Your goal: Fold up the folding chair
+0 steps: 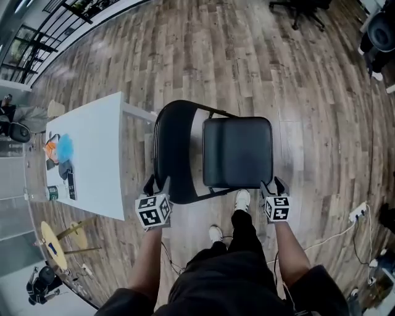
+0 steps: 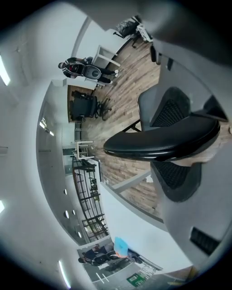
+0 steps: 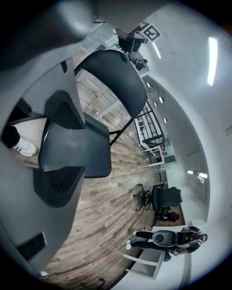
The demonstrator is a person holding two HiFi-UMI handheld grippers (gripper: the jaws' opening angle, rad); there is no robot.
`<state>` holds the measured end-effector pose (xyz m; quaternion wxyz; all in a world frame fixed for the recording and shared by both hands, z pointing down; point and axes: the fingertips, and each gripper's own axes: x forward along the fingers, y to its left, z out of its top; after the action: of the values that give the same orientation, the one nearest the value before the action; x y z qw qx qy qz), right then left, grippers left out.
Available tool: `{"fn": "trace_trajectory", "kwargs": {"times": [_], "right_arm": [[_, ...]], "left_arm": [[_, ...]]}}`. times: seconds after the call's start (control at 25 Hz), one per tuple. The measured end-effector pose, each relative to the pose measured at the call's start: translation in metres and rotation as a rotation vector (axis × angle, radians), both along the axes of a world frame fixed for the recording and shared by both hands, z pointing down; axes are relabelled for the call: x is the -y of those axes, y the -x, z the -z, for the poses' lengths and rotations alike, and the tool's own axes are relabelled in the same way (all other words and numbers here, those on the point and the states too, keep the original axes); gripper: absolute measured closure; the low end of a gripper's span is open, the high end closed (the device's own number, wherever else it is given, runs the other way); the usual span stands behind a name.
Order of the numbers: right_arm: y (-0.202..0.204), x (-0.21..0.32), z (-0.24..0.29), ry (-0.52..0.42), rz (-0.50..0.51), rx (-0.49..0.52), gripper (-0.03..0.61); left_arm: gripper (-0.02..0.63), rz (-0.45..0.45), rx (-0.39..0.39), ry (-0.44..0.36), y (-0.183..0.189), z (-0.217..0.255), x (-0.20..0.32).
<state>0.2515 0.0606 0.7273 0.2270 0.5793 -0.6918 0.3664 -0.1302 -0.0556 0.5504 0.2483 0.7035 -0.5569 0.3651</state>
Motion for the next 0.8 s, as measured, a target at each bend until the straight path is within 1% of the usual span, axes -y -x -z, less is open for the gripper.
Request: {"fn": "trace_trajectory", "kwargs": {"times": [0.12,0.24,0.36,0.48,0.52,0.68,0.8], "right_arm": [[-0.020,0.002,-0.049,0.099,0.003,0.049,0.319],[-0.026,-0.003,-0.091,0.197,0.011,0.133,0.304],[-0.031,-0.001,-0.131,0.262,0.007,0.208,0.290],[-0.033,0.004,-0.166,0.315,0.017,0.261,0.271],[-0.034,0.004,-0.178,0.333,0.016,0.274,0.265],[-0.043,-0.002,-0.229,0.405,-0.028,0.340,0.247],[-0.051,-0.008,-0.256,0.433,-0.065,0.467,0.233]], "left_arm": [[0.377,0.022,-0.024,0.033,0.000,-0.016,0.010],[0.374,0.036,-0.084,0.055,0.001,-0.031,0.017],[0.376,0.044,-0.124,0.074,0.002,-0.046,0.027],[0.376,0.070,-0.189,0.095,-0.004,-0.053,0.035],[0.376,0.074,-0.198,0.098,-0.006,-0.055,0.037],[0.376,0.056,-0.191,0.108,-0.009,-0.065,0.039],[0.376,0.042,-0.206,0.127,-0.018,-0.081,0.038]]}}
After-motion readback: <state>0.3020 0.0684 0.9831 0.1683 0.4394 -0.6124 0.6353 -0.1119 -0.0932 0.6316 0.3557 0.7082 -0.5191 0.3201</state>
